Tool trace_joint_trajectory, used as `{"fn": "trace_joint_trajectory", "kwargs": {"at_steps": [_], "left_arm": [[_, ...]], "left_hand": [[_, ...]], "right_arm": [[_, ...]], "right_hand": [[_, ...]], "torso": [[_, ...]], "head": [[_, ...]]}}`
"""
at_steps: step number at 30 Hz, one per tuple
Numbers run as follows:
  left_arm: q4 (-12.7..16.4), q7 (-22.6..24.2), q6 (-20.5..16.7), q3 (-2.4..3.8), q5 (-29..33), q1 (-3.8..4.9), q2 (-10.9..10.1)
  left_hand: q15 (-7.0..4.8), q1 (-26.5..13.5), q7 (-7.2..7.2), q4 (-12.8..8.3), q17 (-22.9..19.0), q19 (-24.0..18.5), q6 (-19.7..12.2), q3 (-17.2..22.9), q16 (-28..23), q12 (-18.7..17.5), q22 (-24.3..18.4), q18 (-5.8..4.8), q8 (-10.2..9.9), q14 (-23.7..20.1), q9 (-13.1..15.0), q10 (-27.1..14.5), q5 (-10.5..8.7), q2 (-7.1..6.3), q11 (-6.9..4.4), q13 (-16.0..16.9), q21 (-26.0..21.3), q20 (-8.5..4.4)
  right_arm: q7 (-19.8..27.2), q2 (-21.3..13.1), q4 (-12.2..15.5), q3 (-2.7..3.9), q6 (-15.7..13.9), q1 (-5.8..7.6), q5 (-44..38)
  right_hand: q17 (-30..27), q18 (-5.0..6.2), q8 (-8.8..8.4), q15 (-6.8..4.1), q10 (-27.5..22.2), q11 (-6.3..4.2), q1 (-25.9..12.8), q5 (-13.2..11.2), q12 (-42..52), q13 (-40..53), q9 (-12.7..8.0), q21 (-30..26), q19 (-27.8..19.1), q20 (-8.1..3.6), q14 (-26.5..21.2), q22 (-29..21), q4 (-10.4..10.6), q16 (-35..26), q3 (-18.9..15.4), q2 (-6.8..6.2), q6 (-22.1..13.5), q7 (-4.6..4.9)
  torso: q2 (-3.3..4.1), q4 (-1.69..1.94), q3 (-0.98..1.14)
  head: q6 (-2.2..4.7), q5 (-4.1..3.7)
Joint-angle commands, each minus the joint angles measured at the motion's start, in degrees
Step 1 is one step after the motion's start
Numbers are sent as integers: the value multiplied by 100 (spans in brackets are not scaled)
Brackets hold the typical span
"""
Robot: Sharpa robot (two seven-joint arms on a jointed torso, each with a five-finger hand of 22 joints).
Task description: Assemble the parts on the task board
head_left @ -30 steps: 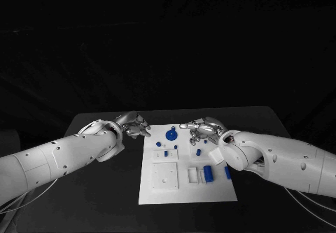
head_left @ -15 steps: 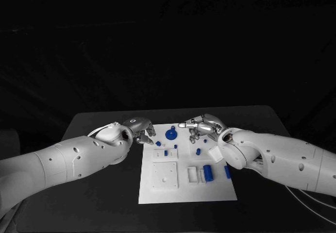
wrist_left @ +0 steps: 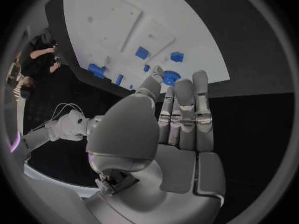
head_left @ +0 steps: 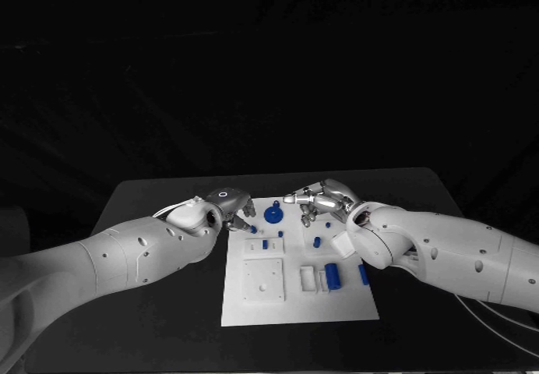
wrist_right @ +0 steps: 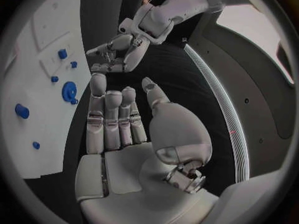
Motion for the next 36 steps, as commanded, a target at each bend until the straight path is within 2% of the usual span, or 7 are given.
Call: {"fn": "trace_joint_trajectory", "kwargs": {"at_steps": [1,7,12,18,20,26,36], "left_arm": [[-112,126,-128,-1,-73,-28,90],[-377,167,-83,2,-42,-95,253],[-623,225,6,5,4,-134,361],[-818,305,146,6,84,-169,444],[-876,342,160,6,126,-189,466],[-1008,410,175,7,194,-235,519],[-1202,422,189,8,233,-310,619]], "left_hand": [[-33,-34,-37,57,-7,42,-18,-6,-37,-22,13,44,-15,22,-6,-53,-17,-56,15,-3,-37,-4],[-30,-16,-48,98,-3,67,-32,15,-55,-21,62,23,-18,12,-7,-90,-16,-68,23,-2,-117,-14],[0,-42,-3,112,-7,69,-129,4,-75,-21,77,27,-25,-14,-10,-116,-15,-134,60,-1,-165,-1],[35,-92,30,175,-41,52,-325,19,-150,-18,60,36,-12,-55,-4,-197,-13,-183,90,2,-253,32],[48,-88,107,195,-70,69,-409,48,-211,-19,42,54,-12,-58,-4,-210,-11,-197,110,1,-314,50],[24,-105,33,215,-87,97,-471,51,-281,-15,33,31,57,-37,-4,-254,-12,-207,94,3,-410,32],[-18,-123,33,153,-45,151,-277,-31,-285,14,88,-11,94,-7,-2,111,-16,-83,23,1,-469,-18]], "right_arm": [[99,13,7,9,3,1,-114],[108,24,10,22,-3,5,-117],[121,30,16,33,-4,18,-106],[183,40,19,38,-1,41,-14],[210,44,18,38,2,48,53],[243,48,19,40,4,62,167],[243,56,34,41,26,78,204]], "right_hand": [[-10,49,-18,9,-42,8,8,32,-39,-11,-9,-36,-44,16,-45,-14,-30,-35,6,39,-41,14],[-34,45,-16,13,-59,11,4,31,-63,-43,-9,-71,-58,22,-67,-49,-36,-55,8,47,-45,15],[-132,31,-16,32,-108,23,-2,35,-163,-163,-9,-205,-84,39,-147,-200,-44,-141,9,52,-81,30],[-491,-25,-16,79,-216,56,14,35,-494,-619,-11,-597,-173,86,-330,-638,-63,-418,14,49,-172,66],[-662,-44,-6,112,-267,82,33,29,-634,-817,-8,-768,-235,116,-414,-824,-77,-545,13,49,-213,80],[-879,-57,-16,122,-331,95,62,21,-578,-1045,-8,-921,-155,126,-468,-1091,-79,-486,-4,62,-268,103],[-1094,-60,-14,127,-382,94,79,0,-430,-1261,-2,-916,-143,129,-533,-1207,-74,-338,-22,77,-238,99]], "torso": [[4,-8,5],[11,-9,3],[40,-33,0],[63,-48,2],[56,-47,-1],[60,-48,-1],[83,-65,-6]], "head": [[-1,-7],[-9,-15],[6,-22],[24,-21],[13,-35],[0,-56],[-3,-72]]}}
